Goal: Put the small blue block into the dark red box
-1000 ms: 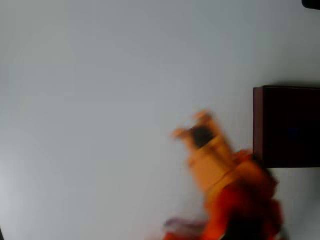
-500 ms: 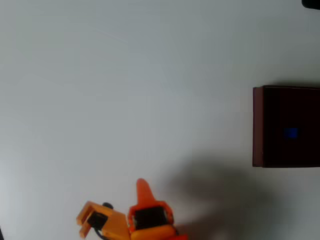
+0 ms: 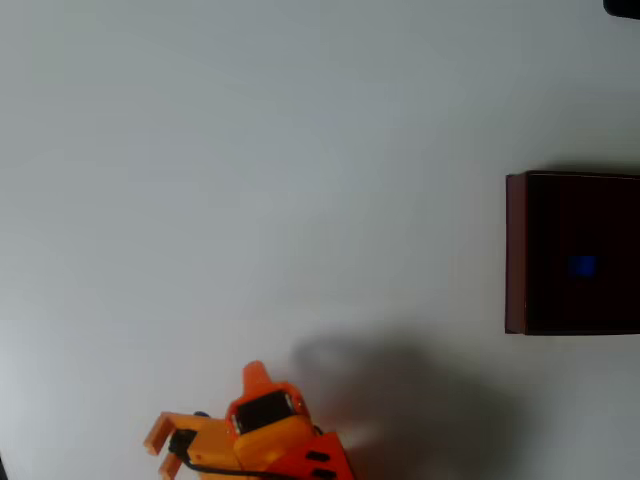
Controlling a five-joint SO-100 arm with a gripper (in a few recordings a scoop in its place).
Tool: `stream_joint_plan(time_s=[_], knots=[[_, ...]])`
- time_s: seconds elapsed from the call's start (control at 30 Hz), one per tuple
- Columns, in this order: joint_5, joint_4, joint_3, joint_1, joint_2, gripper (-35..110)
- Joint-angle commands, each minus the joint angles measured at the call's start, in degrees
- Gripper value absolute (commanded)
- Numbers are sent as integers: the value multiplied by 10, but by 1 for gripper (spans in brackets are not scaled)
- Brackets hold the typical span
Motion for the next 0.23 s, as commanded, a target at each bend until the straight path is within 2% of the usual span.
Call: stream_joint_plan(time_s=[0.0,0.2], knots=[[-6,4,2,-10,4,0],[0,4,2,-5,4,0]])
